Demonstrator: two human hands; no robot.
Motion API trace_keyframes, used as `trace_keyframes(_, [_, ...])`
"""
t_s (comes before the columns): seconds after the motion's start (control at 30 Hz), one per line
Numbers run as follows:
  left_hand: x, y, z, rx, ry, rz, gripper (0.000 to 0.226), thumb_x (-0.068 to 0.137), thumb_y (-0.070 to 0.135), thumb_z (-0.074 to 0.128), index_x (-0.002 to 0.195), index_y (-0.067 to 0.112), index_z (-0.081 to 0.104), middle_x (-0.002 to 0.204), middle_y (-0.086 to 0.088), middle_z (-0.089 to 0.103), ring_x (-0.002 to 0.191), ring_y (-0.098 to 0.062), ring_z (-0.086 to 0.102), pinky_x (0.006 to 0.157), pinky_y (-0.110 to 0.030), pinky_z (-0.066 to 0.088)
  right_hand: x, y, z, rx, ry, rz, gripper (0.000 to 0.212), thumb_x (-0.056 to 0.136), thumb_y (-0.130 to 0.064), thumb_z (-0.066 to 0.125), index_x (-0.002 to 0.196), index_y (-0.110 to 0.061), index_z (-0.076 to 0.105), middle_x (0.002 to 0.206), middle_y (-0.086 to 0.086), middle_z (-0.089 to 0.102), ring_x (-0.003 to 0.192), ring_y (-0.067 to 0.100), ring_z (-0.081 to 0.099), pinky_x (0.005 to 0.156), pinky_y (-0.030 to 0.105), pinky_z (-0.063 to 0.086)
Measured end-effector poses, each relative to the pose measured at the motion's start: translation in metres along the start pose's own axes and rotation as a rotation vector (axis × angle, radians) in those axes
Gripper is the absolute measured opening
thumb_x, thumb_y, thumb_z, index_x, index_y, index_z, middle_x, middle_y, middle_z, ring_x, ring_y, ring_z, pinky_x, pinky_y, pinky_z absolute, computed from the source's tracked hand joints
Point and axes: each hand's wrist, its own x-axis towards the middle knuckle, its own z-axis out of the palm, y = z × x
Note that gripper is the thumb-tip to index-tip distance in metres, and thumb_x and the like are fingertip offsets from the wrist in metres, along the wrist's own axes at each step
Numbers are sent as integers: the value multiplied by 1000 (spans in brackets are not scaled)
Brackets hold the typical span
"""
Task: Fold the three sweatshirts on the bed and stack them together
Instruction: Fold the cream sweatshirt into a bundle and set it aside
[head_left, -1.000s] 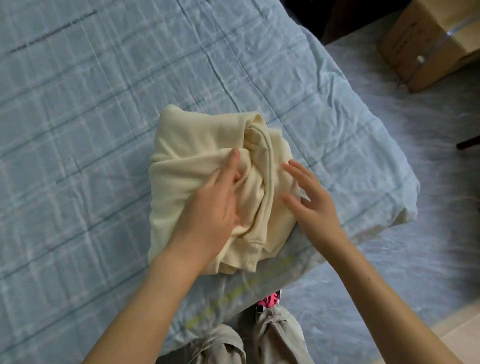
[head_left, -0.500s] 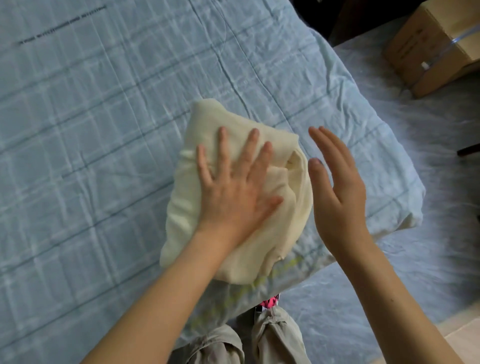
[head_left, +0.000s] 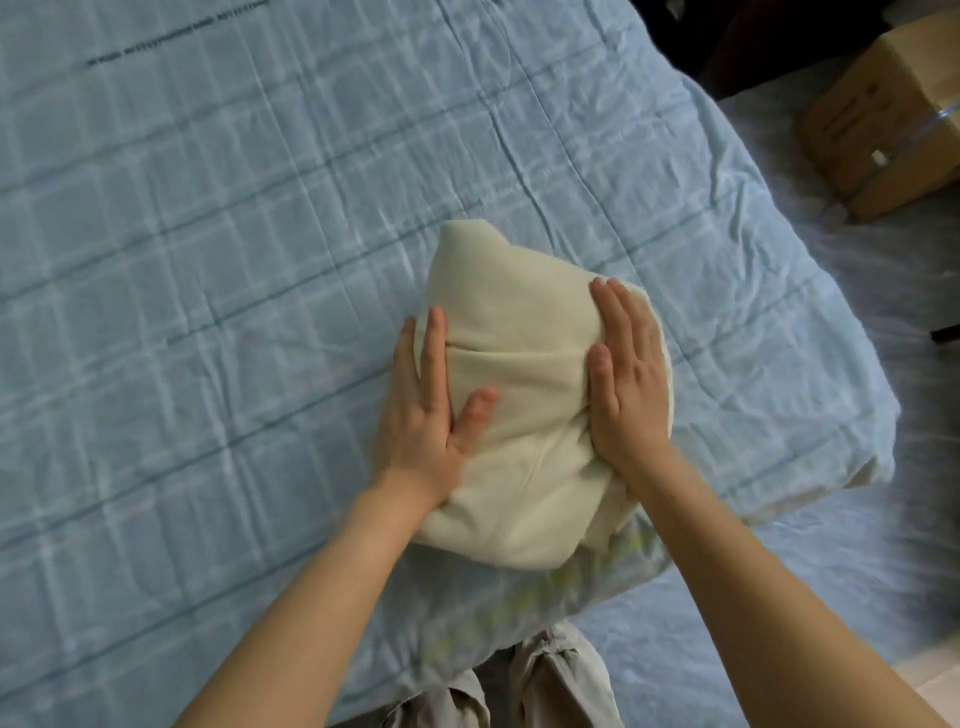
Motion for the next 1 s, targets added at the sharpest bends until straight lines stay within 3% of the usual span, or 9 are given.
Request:
trace_keyframes(0.1, [0, -4, 5, -54, 5, 8, 83, 87, 78, 17, 151, 27, 5, 160, -20, 16, 147, -33, 24, 114, -39, 28, 3, -6, -3, 1, -43, -21, 55, 102, -34, 27, 152, -15, 36, 154, -4, 35, 145, 18, 29, 120, 50, 23])
trace_keyframes(0.2, [-2, -5, -9, 107, 82, 38, 73, 95, 66, 24, 155, 24, 17, 158, -25, 20, 144, -41, 25, 116, -53, 27, 12, -14, -25, -7, -146, 21, 52, 100, -44, 32, 146, -25, 46, 150, -8, 40, 139, 19, 34, 117, 32, 22])
trace_keyframes(0.3, [-13, 10, -10, 281, 133, 430, 53, 99, 46, 40, 148, 25, 43, 157, -16, 28, 145, -40, 25, 115, -61, 21, 39, -18, -48, -63, -158, -46, 37, 97, -43, 49, 122, -21, 66, 133, -2, 55, 126, 15, 43, 105, 10, 22])
trace_keyframes(0.37, [-25, 21, 1, 287, 14, 713, 45, 99, 47, 47, 136, 24, 58, 154, -4, 40, 148, -30, 26, 119, -56, 16, 55, -25, -50, 70, -212, -27, 23, 94, -31, 63, 111, -16, 69, 122, -1, 62, 113, 11, 53, 96, 11, 33])
trace_keyframes(0.43, [-38, 28, 15, 321, -71, 822, 37, 96, 44, 57, 122, 20, 69, 144, 2, 54, 144, -25, 35, 118, -55, 19, 59, -32, -43, 189, -221, 59, 14, 92, -18, 69, 104, -12, 70, 112, 4, 67, 99, 14, 59, 87, 17, 41])
trace_keyframes(0.6, [-43, 32, 36, 209, 40, 737, 18, 97, 15, 62, 91, 9, 77, 121, -3, 70, 123, -22, 60, 111, -52, 37, 56, -24, -37, 188, -130, 144, 9, 89, -15, 71, 97, -10, 73, 93, -4, 69, 78, -13, 53, 73, 5, 36])
trace_keyframes(0.77, [-70, 49, 49, 12, 50, 678, 34, 104, 19, 47, 92, 1, 73, 104, -9, 75, 108, -18, 69, 113, -48, 37, 87, -13, -54, 240, 0, 297, 8, 86, -13, 72, 79, -13, 68, 63, -10, 56, 50, -7, 51, 52, 8, 39])
trace_keyframes(0.93, [-68, 65, 48, -21, -85, 643, 22, 98, 13, 53, 102, 4, 73, 119, -9, 70, 117, -21, 64, 113, -51, 35, 89, -1, -56, 238, -84, 341, 5, 88, -15, 72, 83, -14, 71, 68, -4, 62, 53, -6, 52, 58, 9, 41])
trace_keyframes(1.0, [-48, 60, 29, 58, 48, 615, 31, 101, 17, 45, 123, 9, 66, 136, -8, 60, 131, -24, 52, 116, -50, 30, 83, -2, -56, 247, -102, 295, 9, 88, -17, 71, 80, -21, 70, 68, -8, 64, 58, -5, 54, 61, 10, 43])
